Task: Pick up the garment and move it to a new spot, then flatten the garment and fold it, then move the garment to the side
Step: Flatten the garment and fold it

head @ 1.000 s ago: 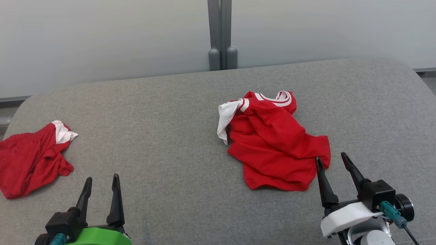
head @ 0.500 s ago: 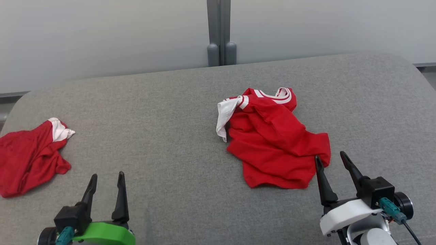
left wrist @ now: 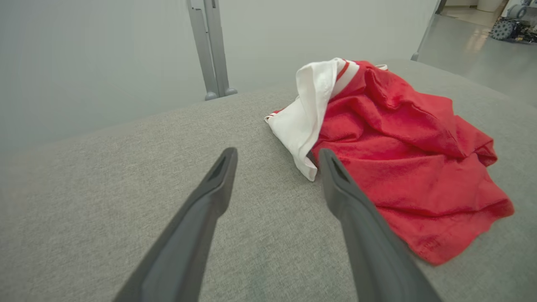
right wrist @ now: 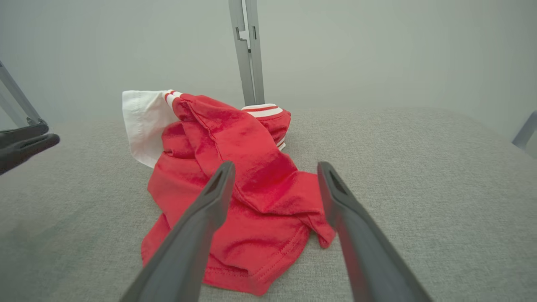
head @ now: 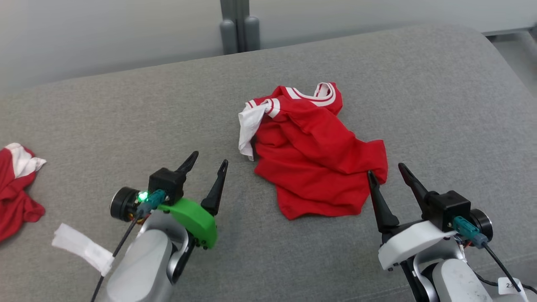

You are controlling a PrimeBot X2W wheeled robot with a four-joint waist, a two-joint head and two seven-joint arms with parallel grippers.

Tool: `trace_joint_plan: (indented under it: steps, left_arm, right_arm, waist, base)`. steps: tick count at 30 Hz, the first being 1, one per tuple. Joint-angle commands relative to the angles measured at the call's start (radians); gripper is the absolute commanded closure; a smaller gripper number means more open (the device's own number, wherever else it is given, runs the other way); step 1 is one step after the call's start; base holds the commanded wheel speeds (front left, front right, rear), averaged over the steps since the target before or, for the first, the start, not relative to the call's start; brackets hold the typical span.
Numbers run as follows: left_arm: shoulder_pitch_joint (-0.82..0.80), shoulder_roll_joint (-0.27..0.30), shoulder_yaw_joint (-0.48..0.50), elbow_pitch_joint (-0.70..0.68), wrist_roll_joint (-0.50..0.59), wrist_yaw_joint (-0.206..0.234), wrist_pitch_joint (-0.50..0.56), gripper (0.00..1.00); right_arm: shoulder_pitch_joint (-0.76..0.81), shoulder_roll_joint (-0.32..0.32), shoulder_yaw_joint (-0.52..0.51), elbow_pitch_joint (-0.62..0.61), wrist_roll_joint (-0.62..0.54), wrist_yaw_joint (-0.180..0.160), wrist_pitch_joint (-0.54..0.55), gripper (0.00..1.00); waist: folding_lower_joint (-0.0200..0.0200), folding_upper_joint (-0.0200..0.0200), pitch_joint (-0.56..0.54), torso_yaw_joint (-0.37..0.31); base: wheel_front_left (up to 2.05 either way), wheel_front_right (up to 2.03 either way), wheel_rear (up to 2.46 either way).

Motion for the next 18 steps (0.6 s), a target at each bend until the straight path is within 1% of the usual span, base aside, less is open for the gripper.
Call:
trace_joint_plan:
  steps: [1,6,10,12,16,18]
  left_arm:
    - [-0.042,0.016,-0.02,0.032,-0.017,-0.003,0.007,0.0]
    - [-0.15,0.02,-0.089,0.158,-0.061,-0.003,0.005,0.0]
    - [-0.208,0.013,-0.119,0.241,-0.092,-0.003,-0.003,0.0]
    - [-0.232,0.012,-0.117,0.278,-0.097,-0.001,-0.015,0.0]
    - [-0.266,0.01,-0.101,0.36,-0.083,0.06,-0.034,0.0]
    - [-0.282,0.006,-0.098,0.397,-0.08,0.082,-0.036,0.0]
  right_arm:
    - [-0.019,-0.002,0.01,-0.004,0.006,-0.001,0.0,0.0]
    - [-0.042,-0.002,0.047,0.011,0.023,-0.001,-0.016,0.0]
    - [-0.052,-0.002,0.064,0.028,0.038,-0.001,-0.028,0.0]
    - [-0.056,-0.002,0.067,0.037,0.04,-0.001,-0.035,0.0]
    - [-0.06,-0.002,0.067,0.047,0.041,-0.001,-0.042,0.0]
    - [-0.058,-0.002,0.067,0.051,0.039,-0.001,-0.043,0.0]
  waist:
    - [0.0,0.0,0.066,-0.076]
    - [0.0,0.0,0.101,-0.143]
    - [0.0,0.0,0.112,-0.179]
    - [0.0,0.0,0.113,-0.193]
    - [0.0,0.0,0.109,-0.208]
    - [0.0,0.0,0.105,-0.211]
  base:
    - [0.0,0.0,0.0]
    - [0.0,0.0,0.0]
    - [0.0,0.0,0.0]
    - [0.0,0.0,0.0]
    - [0.0,0.0,0.0]
    - [0.0,0.0,0.0]
